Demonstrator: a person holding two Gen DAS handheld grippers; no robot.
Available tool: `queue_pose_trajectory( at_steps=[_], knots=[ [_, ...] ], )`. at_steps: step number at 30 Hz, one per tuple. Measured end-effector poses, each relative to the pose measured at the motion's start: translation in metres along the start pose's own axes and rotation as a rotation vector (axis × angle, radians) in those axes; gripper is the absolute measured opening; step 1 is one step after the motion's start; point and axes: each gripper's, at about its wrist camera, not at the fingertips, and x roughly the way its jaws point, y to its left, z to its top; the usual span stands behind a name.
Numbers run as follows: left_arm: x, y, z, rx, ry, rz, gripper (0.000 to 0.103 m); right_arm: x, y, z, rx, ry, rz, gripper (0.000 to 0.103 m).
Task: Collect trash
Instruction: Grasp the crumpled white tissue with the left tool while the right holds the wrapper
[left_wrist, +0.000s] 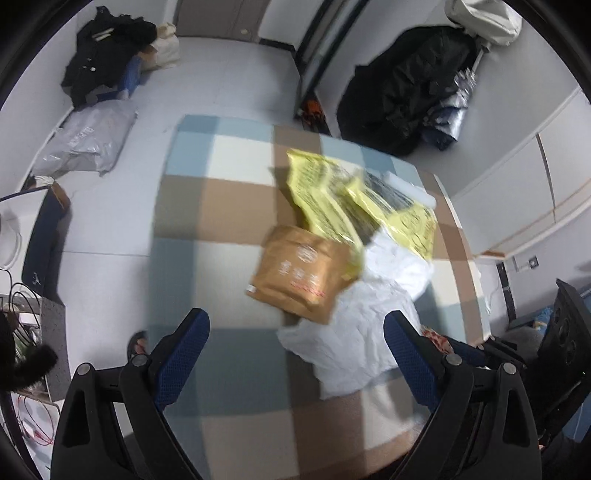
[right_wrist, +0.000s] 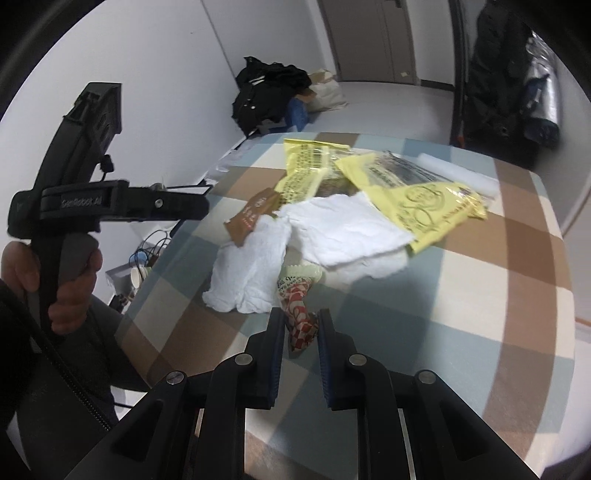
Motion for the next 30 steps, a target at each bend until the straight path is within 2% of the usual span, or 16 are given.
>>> queue_pose_trajectory(
  at_steps=[3,8,13,17,22,25,30],
  knots=[
    [0.003,-0.011,-0.006,0.009,0.023,0.025,0.093,-0.005,0.0,-0.004,-0.024,0.01,-0.033,0.017],
    [0.009,-0.027,-0.016,0.005,0.062,0.039,0.093,-0.018,-0.006,-0.01,0.0,-0.002,-0.019,0.017],
    [0.019,-0.046,-0.024,-0.003,0.111,-0.006,0.093,-0.028,-0.015,-0.017,0.033,-0.003,0.028,0.017],
    [0.031,-0.066,-0.028,0.017,0.141,0.008,0.093,-0.023,-0.026,-0.025,0.066,0.034,0.022,0.017],
    [0.052,-0.081,-0.029,0.021,0.172,0.062,0.093,-0.025,-0.043,-0.034,0.125,0.048,0.012,0.017],
    [0.06,-0.093,-0.029,0.056,0.165,0.131,0.093,-0.03,-0.054,-0.036,0.175,0.036,0.031,0.017],
    [0.07,-0.111,-0.03,0.111,0.158,0.157,0.093,-0.032,-0.065,-0.038,0.223,0.021,0.062,0.017]
  ],
)
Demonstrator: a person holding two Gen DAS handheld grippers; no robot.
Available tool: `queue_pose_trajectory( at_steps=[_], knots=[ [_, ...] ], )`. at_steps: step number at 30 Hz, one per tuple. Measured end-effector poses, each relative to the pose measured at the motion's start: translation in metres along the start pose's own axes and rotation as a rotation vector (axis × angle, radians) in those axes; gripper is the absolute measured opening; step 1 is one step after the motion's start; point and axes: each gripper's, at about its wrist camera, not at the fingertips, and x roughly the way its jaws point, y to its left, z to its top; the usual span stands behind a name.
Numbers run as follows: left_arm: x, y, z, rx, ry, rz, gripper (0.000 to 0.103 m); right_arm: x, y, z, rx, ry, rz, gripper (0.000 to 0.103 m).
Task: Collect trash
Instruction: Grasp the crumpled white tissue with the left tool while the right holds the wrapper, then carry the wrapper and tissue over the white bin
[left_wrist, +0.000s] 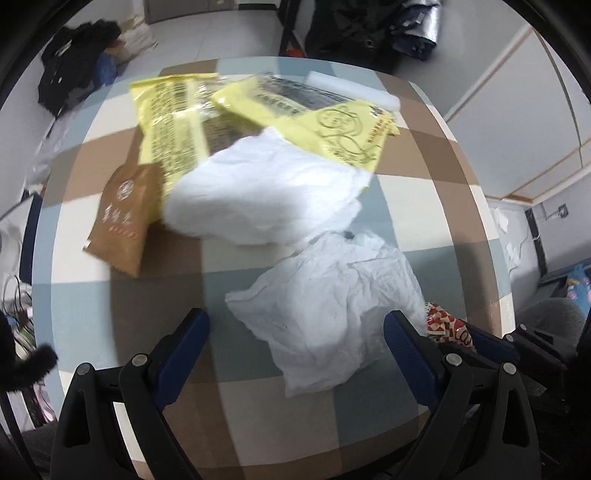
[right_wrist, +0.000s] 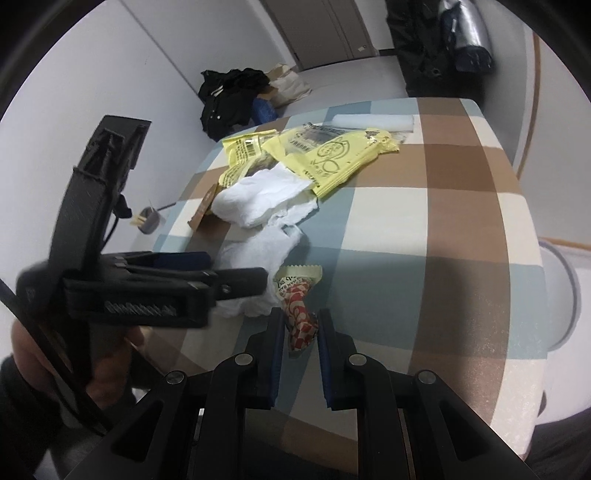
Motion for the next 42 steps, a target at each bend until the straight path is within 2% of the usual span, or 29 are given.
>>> queue_pose_trajectory(
  at_steps=[4,7,9,10,14,15,22,30,42],
  knots=[
    [0.002,-0.005,-0.001,0.036,-0.027,0.032,0.088,0.001,-0.005,0.0,0.021,0.001,0.012,0.017],
    [0.004,-0.011,-0.002,0.088,-0.04,0.105,0.071,0.001,-0.01,-0.001,0.048,0.006,0.023,0.017],
    [0.004,-0.013,-0.002,0.112,-0.049,0.132,0.055,-0.002,-0.01,-0.001,0.042,0.0,0.019,0.017],
    [0.003,-0.013,-0.002,0.12,-0.055,0.135,0.05,-0.003,-0.01,-0.001,0.04,-0.004,0.018,0.017],
    [0.001,-0.01,-0.001,0.116,-0.065,0.118,0.01,-0.008,-0.01,-0.001,0.033,-0.025,0.002,0.017],
    [0.001,-0.009,-0.001,0.111,-0.063,0.11,0.007,-0.01,-0.011,-0.001,0.035,-0.031,-0.006,0.017],
    [-0.006,0.0,-0.007,0.105,-0.075,0.088,0.003,-0.021,-0.016,-0.001,0.053,-0.067,-0.043,0.017],
    [-0.038,0.01,-0.012,0.066,-0.155,0.034,0.003,-0.043,-0.012,0.006,0.037,-0.137,-0.074,0.017],
    [-0.082,0.005,-0.016,0.087,-0.281,-0.014,0.003,-0.067,-0.002,0.008,0.017,-0.217,-0.081,0.016]
  ],
)
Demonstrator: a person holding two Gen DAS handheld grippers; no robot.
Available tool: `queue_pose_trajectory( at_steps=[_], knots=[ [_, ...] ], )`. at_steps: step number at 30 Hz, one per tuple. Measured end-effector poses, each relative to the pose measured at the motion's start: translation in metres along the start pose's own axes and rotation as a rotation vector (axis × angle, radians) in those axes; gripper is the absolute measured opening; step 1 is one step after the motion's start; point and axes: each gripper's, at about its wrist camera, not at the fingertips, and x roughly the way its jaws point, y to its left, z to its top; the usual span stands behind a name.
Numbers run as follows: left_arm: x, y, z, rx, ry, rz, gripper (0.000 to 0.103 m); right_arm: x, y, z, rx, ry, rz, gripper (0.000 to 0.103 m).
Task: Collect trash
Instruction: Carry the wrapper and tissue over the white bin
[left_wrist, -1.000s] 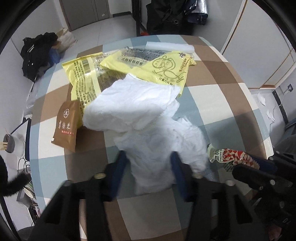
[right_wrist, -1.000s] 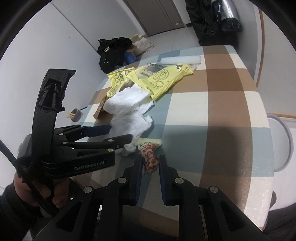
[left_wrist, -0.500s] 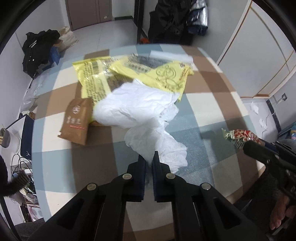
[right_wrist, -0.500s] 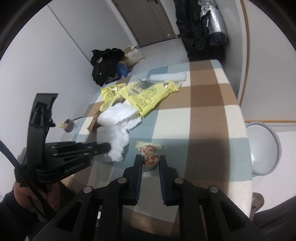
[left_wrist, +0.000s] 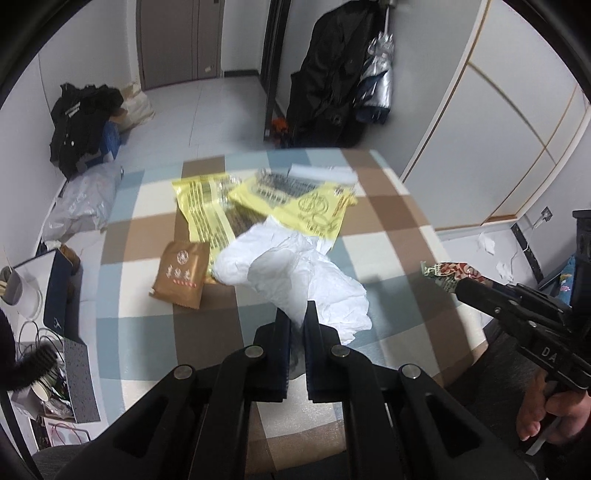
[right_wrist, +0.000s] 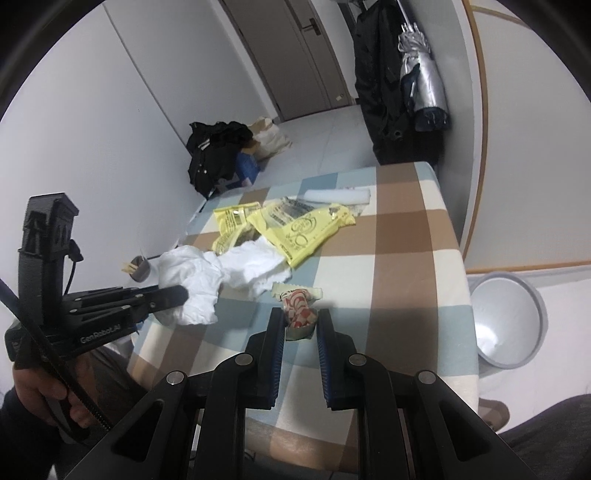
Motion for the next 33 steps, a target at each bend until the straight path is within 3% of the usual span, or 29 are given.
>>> queue_pose_trajectory(
  at_steps=[11,19,28,33],
  knots=[
    [-0.032,-0.03,0.027,0.045,-0.109,-0.059,0.003,-0.047,-0.007,0.024,-0.002,-0.134,0.015,0.016],
    [-0.036,-0.075,0.06,0.115,-0.144,-0.138,0.003,-0.101,-0.034,0.047,-0.023,-0.253,-0.037,0.016],
    [-0.009,-0.144,0.095,0.199,-0.113,-0.242,0.003,-0.149,-0.1,0.06,0.041,-0.321,-0.144,0.016],
    [0.018,-0.188,0.106,0.255,-0.057,-0.302,0.003,-0.162,-0.153,0.055,0.12,-0.323,-0.21,0.016]
  ],
)
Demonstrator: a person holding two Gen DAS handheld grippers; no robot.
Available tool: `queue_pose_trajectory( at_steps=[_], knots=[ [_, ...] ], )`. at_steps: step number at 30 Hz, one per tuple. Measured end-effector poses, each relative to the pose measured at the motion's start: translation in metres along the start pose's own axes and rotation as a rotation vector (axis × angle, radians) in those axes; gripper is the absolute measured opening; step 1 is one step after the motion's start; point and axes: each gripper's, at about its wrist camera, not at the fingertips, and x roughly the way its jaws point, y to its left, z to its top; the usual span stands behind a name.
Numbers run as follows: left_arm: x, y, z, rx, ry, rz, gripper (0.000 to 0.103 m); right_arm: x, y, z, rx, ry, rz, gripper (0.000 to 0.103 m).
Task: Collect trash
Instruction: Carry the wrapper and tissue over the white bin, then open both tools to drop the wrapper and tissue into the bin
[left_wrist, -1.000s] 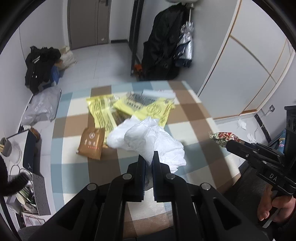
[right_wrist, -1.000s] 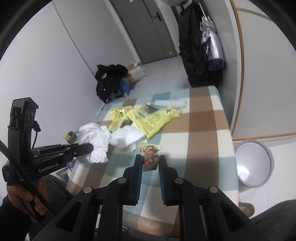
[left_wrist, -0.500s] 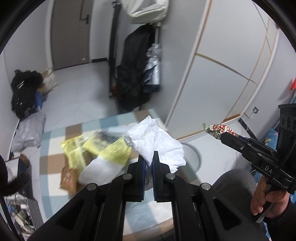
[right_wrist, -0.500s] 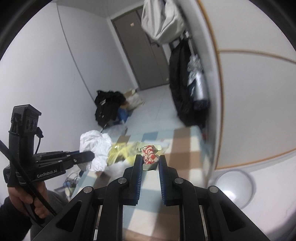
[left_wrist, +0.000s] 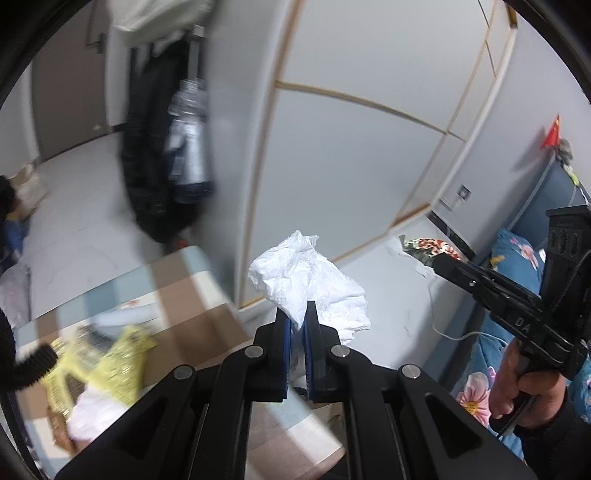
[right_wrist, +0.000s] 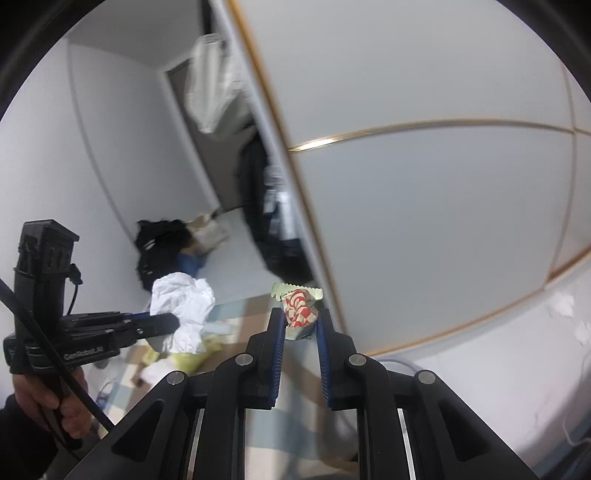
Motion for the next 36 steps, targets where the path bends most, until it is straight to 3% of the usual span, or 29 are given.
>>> queue_pose_trajectory(
  at_steps=[9,15,25,29,36],
  knots=[
    [0.099,-0.018,0.016,0.045,0.175,-0.066,0.003,0.039,-0.092,-0.029,0.125,0.093,-0.103,0.016],
    [0.155,-0.024,0.012,0.065,0.292,-0.069,0.003,0.077,-0.141,-0.054,0.217,0.176,-0.107,0.016],
    [0.235,-0.026,-0.003,0.017,0.529,-0.033,0.002,0.149,-0.169,-0.097,0.242,0.319,-0.057,0.016],
    [0.256,-0.028,-0.006,0.005,0.59,-0.001,0.003,0.175,-0.176,-0.112,0.287,0.384,-0.03,0.016],
    [0.271,-0.024,-0.009,-0.077,0.664,-0.014,0.003,0.196,-0.17,-0.13,0.289,0.45,0.024,0.017]
  ],
)
